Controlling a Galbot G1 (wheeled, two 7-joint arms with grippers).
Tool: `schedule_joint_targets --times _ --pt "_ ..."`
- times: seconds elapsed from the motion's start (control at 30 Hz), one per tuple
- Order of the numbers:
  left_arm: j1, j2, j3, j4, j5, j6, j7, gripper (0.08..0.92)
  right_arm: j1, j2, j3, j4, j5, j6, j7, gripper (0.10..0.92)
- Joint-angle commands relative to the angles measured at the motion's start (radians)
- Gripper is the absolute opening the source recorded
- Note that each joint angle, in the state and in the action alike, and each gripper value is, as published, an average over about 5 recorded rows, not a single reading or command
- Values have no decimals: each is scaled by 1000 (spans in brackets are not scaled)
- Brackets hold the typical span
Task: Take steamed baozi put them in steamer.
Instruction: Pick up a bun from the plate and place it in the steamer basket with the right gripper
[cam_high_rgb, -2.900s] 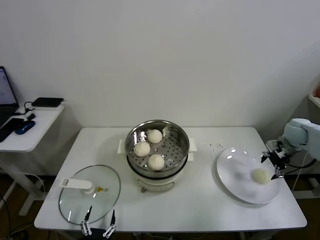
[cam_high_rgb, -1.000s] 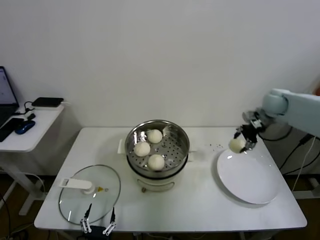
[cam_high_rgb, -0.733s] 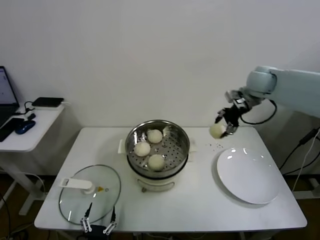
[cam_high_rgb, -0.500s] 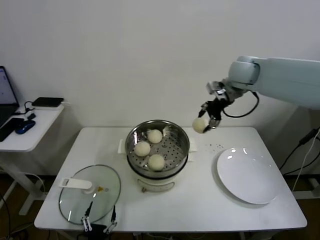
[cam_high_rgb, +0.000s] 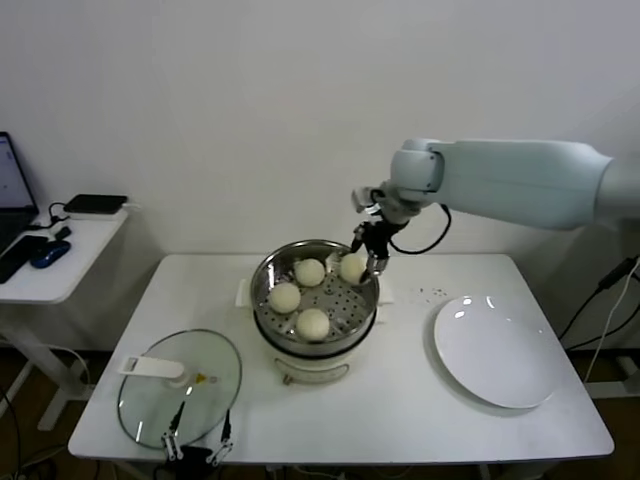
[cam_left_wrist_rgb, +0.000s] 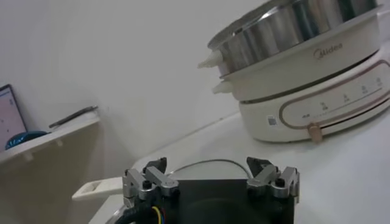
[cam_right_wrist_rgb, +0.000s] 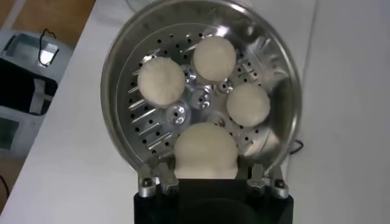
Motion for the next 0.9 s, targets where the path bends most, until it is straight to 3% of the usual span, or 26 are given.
schedule_joint_targets --times 0.03,0.73,0.9 --pt "-8 -1 -1 13 0 -4 -2 823 -171 63 52 -54 -81 -30 39 670" --pt "-5 -4 -11 19 -4 -8 -9 823 -276 97 113 -154 -172 -23 58 671" --pt "-1 -4 -12 14 -4 -8 -9 823 -225 74 118 -133 -67 -17 66 728"
